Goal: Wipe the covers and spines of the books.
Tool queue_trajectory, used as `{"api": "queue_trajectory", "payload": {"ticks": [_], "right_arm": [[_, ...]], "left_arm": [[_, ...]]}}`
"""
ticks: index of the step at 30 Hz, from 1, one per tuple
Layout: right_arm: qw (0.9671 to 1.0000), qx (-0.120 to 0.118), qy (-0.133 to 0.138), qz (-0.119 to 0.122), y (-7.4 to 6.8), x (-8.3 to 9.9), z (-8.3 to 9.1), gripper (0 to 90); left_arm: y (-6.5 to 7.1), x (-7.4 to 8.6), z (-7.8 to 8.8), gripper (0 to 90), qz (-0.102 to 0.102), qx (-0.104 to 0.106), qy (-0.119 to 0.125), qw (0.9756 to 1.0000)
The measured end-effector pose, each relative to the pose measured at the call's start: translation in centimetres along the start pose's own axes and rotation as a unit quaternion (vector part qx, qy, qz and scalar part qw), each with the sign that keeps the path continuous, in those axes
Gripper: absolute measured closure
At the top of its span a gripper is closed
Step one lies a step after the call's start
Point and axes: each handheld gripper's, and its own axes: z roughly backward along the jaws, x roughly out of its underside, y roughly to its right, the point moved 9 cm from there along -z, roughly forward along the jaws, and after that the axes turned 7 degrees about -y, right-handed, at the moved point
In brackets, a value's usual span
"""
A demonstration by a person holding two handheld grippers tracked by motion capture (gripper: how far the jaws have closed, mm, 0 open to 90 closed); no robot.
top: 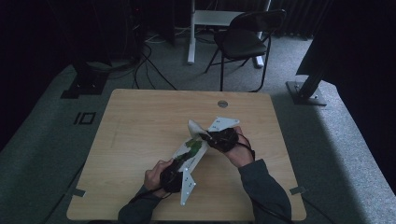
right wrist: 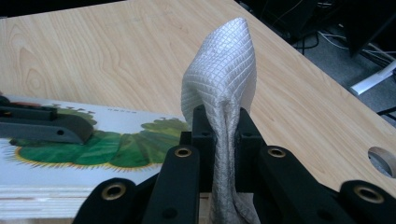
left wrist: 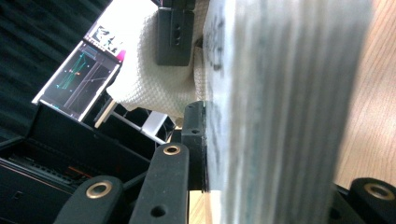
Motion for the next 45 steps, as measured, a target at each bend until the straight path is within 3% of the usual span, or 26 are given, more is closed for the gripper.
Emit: {"api": "queue_trajectory", "payload": {"ticks": [13, 24, 45], "right_arm": [[0.9998, -0.018, 0.0, 0.003, -1.0, 0.3, 0.2, 82.9], [0.9994, -0.027, 0.001, 0.021, -2.4, 0.4, 0.8, 82.9], [0.9989, -0.03, 0.015, 0.034, -3.3, 0.7, 2.2, 83.0]], "left_arm": [[0.1, 0.0, 0.0, 77.6, -0.003, 0.003, 0.0, 1.0], [0.2, 0.0, -0.1, 77.6, -0.005, 0.006, 0.001, 1.0], [0.2, 0.2, -0.2, 77.6, -0.001, 0.014, -0.002, 0.9999]]}}
